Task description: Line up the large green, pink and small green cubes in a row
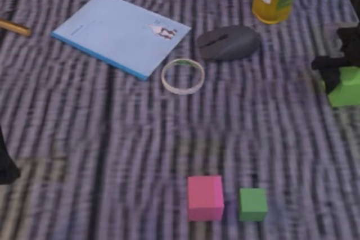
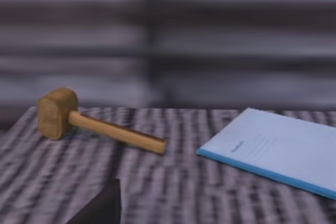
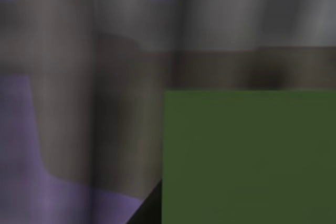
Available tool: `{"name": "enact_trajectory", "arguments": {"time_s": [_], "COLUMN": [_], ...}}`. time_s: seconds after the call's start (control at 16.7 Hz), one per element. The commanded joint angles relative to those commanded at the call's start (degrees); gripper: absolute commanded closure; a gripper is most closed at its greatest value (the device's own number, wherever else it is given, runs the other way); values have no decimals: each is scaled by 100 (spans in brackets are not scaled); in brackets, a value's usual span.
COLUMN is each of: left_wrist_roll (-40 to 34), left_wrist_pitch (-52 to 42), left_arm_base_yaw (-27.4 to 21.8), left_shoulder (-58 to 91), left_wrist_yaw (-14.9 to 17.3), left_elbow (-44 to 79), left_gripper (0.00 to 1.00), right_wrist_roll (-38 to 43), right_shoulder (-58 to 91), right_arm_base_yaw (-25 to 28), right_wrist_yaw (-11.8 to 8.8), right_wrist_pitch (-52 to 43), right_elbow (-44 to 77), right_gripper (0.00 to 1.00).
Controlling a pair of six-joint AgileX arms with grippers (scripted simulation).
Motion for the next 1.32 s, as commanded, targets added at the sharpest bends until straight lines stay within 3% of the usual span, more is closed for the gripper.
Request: {"name": "enact_trajectory", "arguments": {"time_s": [0.18,0.24,0.78,1.32], "left_wrist_roll": [0,0,0,0], "left_wrist_pitch": [0,0,0,0], "left_arm_base_yaw": [0,0,0,0], "left_shoulder": [0,0,0,0], "left_wrist_yaw": [0,0,0,0], "left_elbow": [0,0,0,0], "left_gripper": [0,0,0,0], "right_wrist_roll": [0,0,7,-3], "right_shoulder": [0,0,-43,-351], "right_arm_base_yaw": [0,0,-9,40], "right_wrist_yaw": [0,0,-2,-5], "right_wrist_pitch": [0,0,-33,-1389], "right_elbow": [0,0,26,1073], "right_gripper": [98,100,100,100]}}
